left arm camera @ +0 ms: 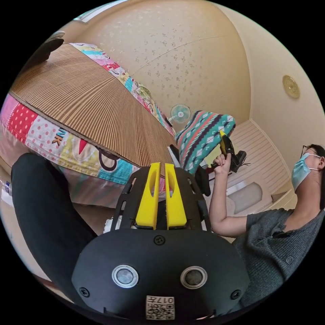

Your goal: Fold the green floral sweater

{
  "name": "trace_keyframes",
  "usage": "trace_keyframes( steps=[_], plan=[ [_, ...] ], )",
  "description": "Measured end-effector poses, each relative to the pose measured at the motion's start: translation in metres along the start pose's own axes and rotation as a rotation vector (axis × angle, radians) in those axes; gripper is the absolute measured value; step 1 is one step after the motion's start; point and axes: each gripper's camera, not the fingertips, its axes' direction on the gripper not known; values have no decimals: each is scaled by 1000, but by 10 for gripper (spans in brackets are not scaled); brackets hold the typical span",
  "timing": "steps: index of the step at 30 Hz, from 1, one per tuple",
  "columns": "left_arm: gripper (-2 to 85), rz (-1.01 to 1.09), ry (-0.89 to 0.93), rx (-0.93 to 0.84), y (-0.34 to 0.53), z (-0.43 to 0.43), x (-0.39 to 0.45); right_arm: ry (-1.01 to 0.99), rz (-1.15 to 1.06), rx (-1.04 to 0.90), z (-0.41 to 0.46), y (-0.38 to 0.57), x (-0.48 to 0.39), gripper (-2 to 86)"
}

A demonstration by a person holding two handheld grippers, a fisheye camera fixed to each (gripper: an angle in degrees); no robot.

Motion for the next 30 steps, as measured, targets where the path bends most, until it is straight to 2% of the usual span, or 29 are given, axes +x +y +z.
trace_keyframes(
  steps=[2, 6, 8, 9, 11, 13, 15, 16, 18, 21, 23, 24, 25, 26, 28, 30],
  plan=[
    [18, -4, -16, -15, 4, -5, -7, 28, -65, -298, 97, 46, -13, 60],
    [27, 7, -63, -40, 9, -19, -18, -12, -7, -325, 86, 69, 2, 53],
    [33, 14, -89, -46, 11, -23, -23, -3, 93, -143, 28, 61, 40, 56],
    [35, 20, -104, -52, 12, -24, -27, 23, 132, -98, 13, 58, 54, 57],
    [38, 24, -116, -64, 13, -21, -32, 248, 307, -14, -33, 47, 118, 74],
    [39, 18, -116, -71, 14, -14, -38, 399, 451, -71, -40, 44, 171, 106],
    [40, -2, -77, -70, 14, -3, -43, 395, 544, -181, -29, 42, 217, 128],
    [40, -7, -63, -71, 14, 1, -44, 350, 577, -236, -18, 42, 238, 126],
    [42, -13, -23, -82, 12, 15, -43, 228, 583, -200, -14, 39, 244, 95],
    [41, -1, -35, -92, 9, 22, -38, 15, 328, 33, -47, 17, 179, 49],
    [34, 2, -67, -90, 9, 22, -36, -279, 93, 126, -67, 11, 114, 40],
    [23, -2, -90, -84, 9, 20, -36, -369, 40, 125, -67, 12, 99, 39],
    [16, -2, -102, -78, 10, 19, -37, -542, -49, 79, -57, 18, 72, 37],
    [2, -2, -126, -59, 10, 15, -39, -661, -107, -12, -39, 27, 50, 36],
    [-5, -17, -158, -13, 11, 7, -44, -710, -124, -150, -12, 46, 30, 36],
    [-8, -54, -165, 72, 10, -10, -51, -695, -36, -199, 1, 62, 42, 37]
  ],
)
